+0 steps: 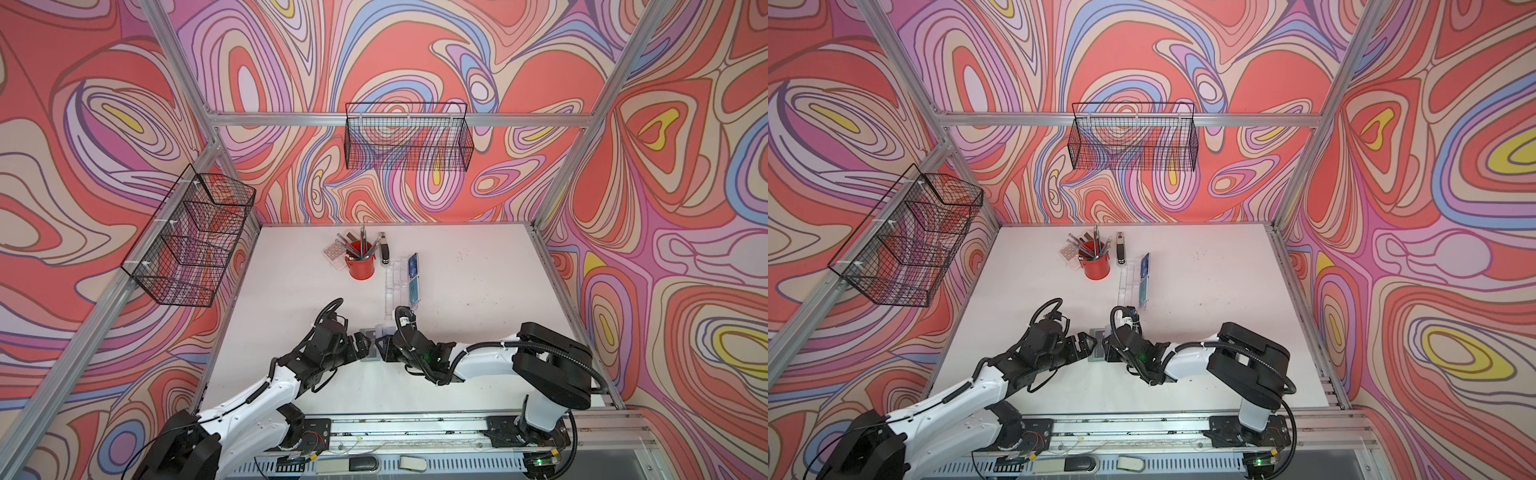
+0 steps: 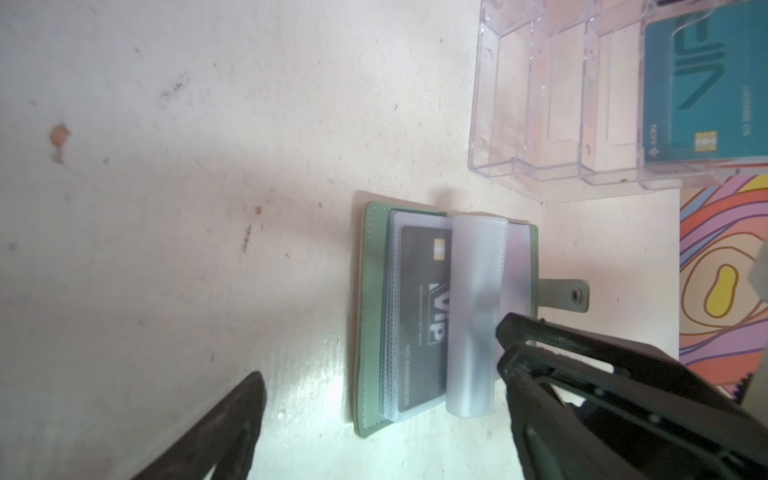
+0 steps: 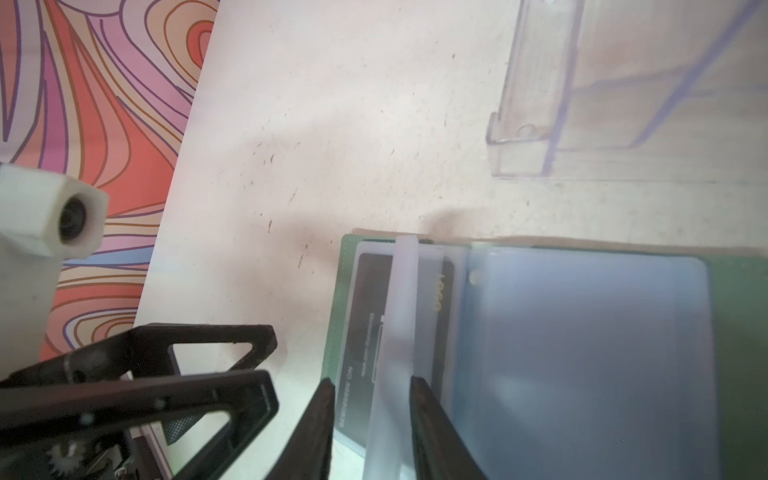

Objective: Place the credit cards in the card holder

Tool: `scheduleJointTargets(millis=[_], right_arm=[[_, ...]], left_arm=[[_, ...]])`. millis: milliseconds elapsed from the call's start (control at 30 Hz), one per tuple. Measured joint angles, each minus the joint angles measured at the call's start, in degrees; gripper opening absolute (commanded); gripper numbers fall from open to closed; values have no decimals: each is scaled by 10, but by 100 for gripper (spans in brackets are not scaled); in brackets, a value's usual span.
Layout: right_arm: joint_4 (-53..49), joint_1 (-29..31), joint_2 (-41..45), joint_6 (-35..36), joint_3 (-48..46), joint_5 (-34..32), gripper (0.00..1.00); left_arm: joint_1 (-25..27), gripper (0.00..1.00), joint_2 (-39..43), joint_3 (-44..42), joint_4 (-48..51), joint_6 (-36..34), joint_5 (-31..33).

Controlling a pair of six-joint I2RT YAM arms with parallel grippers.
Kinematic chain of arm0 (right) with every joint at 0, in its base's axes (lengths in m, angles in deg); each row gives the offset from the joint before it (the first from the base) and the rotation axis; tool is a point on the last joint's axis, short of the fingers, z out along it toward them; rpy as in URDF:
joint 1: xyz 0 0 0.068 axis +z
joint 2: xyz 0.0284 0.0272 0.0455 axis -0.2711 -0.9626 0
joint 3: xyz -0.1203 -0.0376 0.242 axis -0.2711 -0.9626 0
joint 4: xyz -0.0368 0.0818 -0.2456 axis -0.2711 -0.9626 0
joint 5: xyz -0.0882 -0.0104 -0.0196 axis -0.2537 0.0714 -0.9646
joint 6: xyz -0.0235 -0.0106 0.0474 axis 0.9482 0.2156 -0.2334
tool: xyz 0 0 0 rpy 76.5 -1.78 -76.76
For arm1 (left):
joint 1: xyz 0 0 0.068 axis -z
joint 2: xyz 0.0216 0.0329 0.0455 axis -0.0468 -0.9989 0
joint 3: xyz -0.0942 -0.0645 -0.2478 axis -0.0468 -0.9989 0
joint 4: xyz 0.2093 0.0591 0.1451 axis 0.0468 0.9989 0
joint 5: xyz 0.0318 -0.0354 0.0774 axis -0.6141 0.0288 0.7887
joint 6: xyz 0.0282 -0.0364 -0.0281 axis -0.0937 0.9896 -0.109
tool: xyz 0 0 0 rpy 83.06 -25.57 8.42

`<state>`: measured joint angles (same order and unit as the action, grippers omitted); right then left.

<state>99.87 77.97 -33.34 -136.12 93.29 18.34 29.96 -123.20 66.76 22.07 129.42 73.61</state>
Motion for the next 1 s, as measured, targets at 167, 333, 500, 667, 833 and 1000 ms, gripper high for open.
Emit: scheduleJointTargets(millis=[167,333,500,667,833,1000], right_arm=[[19,0,-43,-2,22,15,32],[35,0,-73,-4,40,31,32],[48,0,-78,-6,42,43,33],[38,0,-65,-4,41,47,35],[5,0,30,7,17,20,38],[12,0,86,4,-22,-17,37]], left_arm=[[0,92,51,-1,35,1,21],[0,92,81,-2,55,1,35],[0,92,79,-5,57,1,37],[0,93,60,-5,57,1,33],[0,92,48,-5,51,-2,18],[0,86,22,-5,37,-10,-6]])
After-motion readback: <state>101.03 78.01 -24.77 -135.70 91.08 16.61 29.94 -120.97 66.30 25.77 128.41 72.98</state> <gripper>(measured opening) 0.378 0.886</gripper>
